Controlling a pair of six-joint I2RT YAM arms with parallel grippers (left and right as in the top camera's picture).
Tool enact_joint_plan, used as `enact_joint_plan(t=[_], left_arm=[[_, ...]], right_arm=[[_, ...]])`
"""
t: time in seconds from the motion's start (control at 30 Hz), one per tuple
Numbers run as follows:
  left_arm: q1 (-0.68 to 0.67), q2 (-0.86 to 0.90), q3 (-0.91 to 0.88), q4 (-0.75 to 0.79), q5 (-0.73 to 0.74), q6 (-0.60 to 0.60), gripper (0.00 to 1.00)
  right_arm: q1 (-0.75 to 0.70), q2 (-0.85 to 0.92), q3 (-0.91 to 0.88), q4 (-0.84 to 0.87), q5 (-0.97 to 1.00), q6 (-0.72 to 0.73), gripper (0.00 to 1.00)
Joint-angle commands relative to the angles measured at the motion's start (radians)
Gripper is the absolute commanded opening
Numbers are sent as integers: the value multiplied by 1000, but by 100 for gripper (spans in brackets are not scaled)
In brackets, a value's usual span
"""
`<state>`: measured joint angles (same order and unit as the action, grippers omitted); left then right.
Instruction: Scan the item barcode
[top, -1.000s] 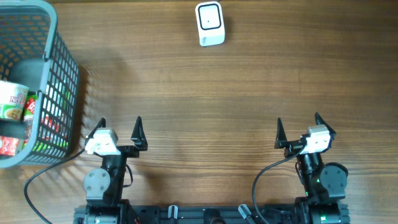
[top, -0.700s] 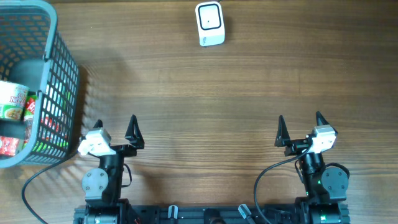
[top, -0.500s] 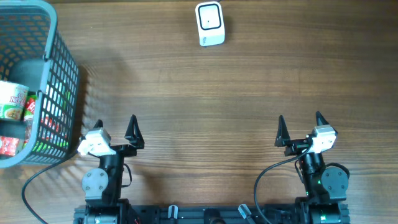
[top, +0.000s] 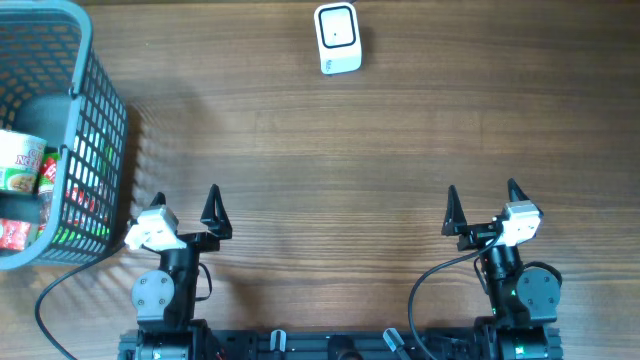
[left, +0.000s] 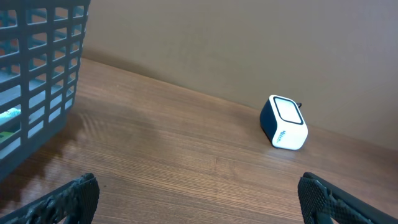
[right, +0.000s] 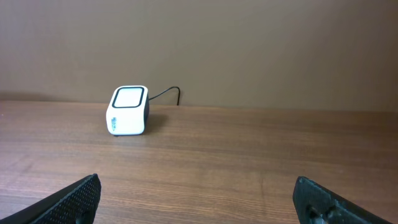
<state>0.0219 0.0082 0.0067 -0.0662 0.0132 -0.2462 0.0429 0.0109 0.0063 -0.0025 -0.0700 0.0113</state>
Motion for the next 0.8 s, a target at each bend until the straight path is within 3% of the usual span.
enact_joint_plan(t=[0.0,0.77], left_arm=[[6,-2,-1,-10,12,-11,100],[6,-2,-1,-10,12,-11,100]], right_arm=[[-5,5,-1,4,-6,17,99],[-5,5,-1,4,-6,18,100]])
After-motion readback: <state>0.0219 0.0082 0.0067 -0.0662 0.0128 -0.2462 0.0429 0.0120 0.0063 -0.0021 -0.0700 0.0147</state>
